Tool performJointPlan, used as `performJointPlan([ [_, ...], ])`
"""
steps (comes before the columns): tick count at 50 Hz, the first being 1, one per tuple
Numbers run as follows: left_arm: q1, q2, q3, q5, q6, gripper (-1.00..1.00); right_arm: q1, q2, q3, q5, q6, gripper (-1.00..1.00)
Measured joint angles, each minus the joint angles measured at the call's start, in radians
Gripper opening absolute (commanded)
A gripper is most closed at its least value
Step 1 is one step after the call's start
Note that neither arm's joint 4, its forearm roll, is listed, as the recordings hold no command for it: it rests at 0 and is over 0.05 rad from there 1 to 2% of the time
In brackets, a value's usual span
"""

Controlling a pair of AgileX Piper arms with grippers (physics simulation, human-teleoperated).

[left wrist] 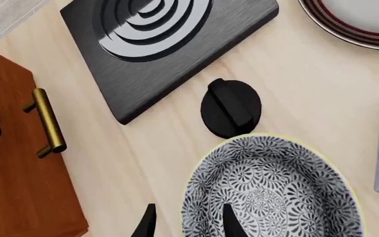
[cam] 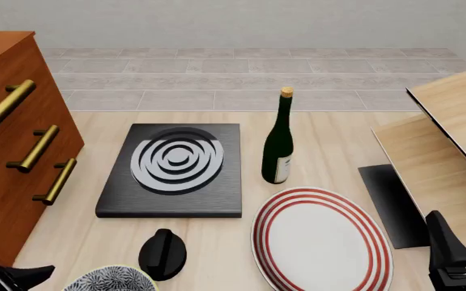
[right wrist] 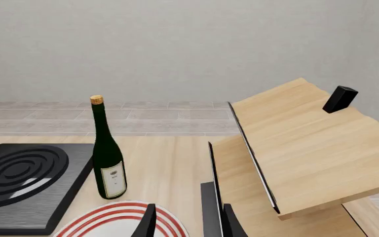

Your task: Put the bowl on the top of the cabinet.

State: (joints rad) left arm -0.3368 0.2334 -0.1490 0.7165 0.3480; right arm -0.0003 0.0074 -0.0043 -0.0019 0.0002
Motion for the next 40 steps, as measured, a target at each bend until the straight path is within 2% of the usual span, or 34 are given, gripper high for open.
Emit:
performJointPlan([
  [21,-0.007,0.034,0.048,-0.071,0.008,1.0,0.0,0.0,0.0,0.0,0.0,1.0],
  [40,0.016,0.118,0.111,-0.207,0.03,1.0,0.0,0.0,0.0,0.0,0.0,1.0],
])
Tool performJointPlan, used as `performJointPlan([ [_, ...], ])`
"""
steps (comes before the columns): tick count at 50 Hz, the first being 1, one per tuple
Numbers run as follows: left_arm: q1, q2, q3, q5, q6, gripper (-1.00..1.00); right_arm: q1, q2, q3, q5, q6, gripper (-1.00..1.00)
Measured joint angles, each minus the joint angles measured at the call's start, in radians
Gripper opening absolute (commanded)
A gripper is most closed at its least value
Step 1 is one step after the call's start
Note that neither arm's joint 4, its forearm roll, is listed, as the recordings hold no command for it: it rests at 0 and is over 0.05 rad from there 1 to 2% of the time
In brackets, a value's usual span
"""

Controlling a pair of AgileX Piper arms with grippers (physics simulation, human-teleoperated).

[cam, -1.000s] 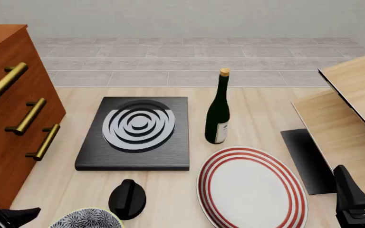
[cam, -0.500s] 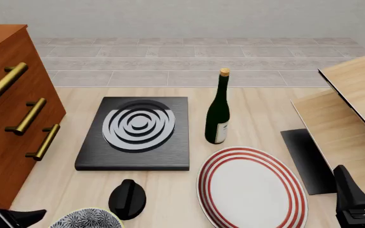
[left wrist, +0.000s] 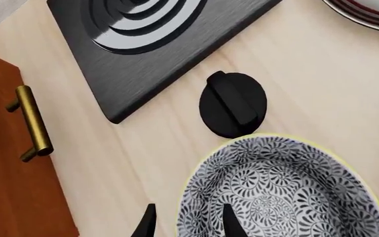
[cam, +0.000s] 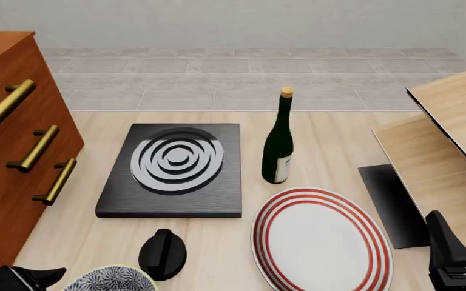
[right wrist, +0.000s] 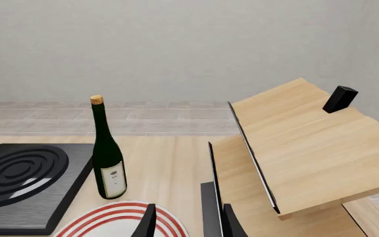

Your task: Put the bowl on the top of the cabinet.

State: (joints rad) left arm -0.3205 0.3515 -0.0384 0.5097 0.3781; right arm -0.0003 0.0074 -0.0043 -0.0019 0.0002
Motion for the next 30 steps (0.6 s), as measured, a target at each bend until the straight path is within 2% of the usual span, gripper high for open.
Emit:
performJointPlan([
  [5,0.004,0.019,0.012,-0.03,0.004,1.0,0.0,0.0,0.0,0.0,0.0,1.0],
  [6,0.005,0.015,0.012,-0.03,0.005,-1.0,0.0,0.0,0.0,0.0,0.0,1.0],
  [30,-0.028,-0.092,-0.063,0.062,-0.028,-1.0,0.0,0.0,0.0,0.0,0.0,1.0],
])
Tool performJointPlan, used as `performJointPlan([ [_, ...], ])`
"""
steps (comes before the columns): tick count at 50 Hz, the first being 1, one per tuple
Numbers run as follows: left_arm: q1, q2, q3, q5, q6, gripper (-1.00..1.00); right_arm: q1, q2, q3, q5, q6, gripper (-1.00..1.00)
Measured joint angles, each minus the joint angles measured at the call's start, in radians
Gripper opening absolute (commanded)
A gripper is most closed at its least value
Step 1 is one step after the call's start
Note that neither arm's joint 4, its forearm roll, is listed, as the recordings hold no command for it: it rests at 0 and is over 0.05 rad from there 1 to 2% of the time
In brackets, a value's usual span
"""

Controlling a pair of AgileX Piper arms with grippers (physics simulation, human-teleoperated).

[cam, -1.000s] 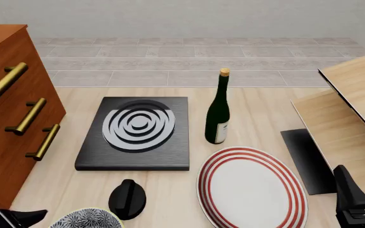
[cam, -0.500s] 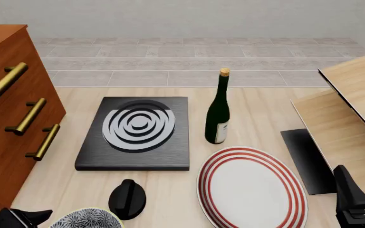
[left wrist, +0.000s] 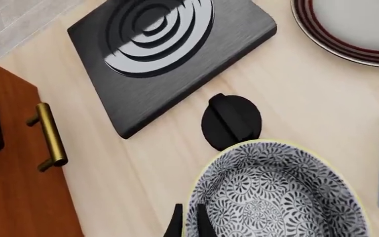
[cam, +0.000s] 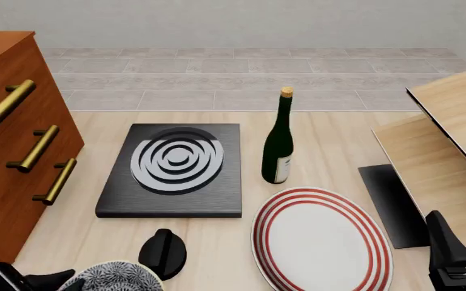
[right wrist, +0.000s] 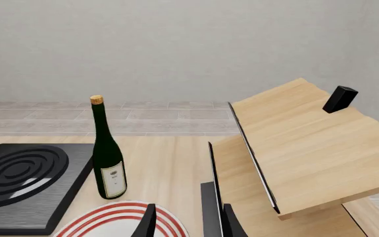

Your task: Put the bowl on the top of the cabinet.

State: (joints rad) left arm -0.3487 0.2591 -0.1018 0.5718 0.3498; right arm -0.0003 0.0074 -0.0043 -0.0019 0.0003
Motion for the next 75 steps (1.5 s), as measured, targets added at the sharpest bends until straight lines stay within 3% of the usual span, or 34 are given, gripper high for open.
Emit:
performJointPlan([
  [15,-0.059,-0.032,-0.09,0.053,-0.016,-1.0,0.0,0.0,0.0,0.0,0.0,1.0],
  [32,-0.065,-0.041,-0.234,0.092,-0.06,-1.0,0.0,0.0,0.0,0.0,0.0,1.0],
  [75,0.026,-0.011,-0.565,0.052,-0.226,-1.0,0.0,0.0,0.0,0.0,0.0,1.0],
])
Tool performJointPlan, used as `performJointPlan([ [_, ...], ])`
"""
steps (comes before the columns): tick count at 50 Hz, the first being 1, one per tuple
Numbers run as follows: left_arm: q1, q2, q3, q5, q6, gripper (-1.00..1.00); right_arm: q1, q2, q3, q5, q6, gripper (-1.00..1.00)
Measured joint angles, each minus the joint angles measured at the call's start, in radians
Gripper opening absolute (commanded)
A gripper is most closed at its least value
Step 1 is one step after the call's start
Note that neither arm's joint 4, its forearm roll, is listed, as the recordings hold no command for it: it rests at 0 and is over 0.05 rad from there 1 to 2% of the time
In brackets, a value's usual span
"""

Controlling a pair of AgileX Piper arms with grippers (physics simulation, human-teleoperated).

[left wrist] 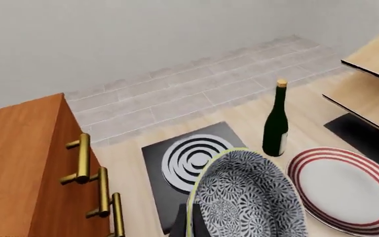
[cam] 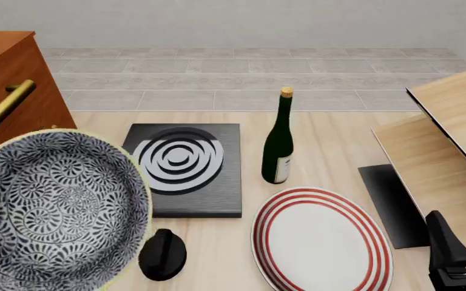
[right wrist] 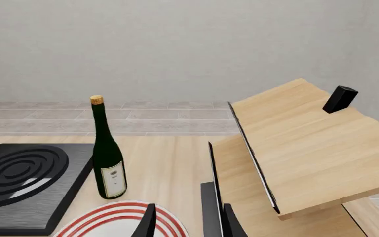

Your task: Put the bowl on the top of the cabinet.

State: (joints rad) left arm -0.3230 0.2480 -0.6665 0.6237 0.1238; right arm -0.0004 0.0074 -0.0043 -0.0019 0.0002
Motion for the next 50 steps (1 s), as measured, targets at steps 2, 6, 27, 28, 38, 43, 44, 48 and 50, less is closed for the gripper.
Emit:
performJointPlan([
  [2,0.011,0.005,-0.015,-0.008,-0.013,-1.0,0.0,0.0,0.0,0.0,0.0,1.0],
  [6,0.034,0.014,-0.047,-0.024,-0.038,-1.0,0.0,0.0,0.0,0.0,0.0,1.0],
  [27,0.158,0.069,-0.192,-0.098,-0.16,-1.0,0.0,0.0,0.0,0.0,0.0,1.0],
  [28,0.165,0.072,-0.197,-0.102,-0.165,-1.0,0.0,0.0,0.0,0.0,0.0,1.0],
  [38,0.249,0.111,-0.239,-0.148,-0.22,-1.0,0.0,0.0,0.0,0.0,0.0,1.0],
  [43,0.292,0.129,-0.253,-0.173,-0.244,-1.0,0.0,0.0,0.0,0.0,0.0,1.0],
  [44,0.3,0.133,-0.255,-0.178,-0.248,-1.0,0.0,0.0,0.0,0.0,0.0,1.0],
  [48,0.334,0.148,-0.264,-0.198,-0.269,-1.0,0.0,0.0,0.0,0.0,0.0,1.0],
  [50,0.352,0.155,-0.268,-0.208,-0.28,-1.0,0.0,0.0,0.0,0.0,0.0,1.0],
])
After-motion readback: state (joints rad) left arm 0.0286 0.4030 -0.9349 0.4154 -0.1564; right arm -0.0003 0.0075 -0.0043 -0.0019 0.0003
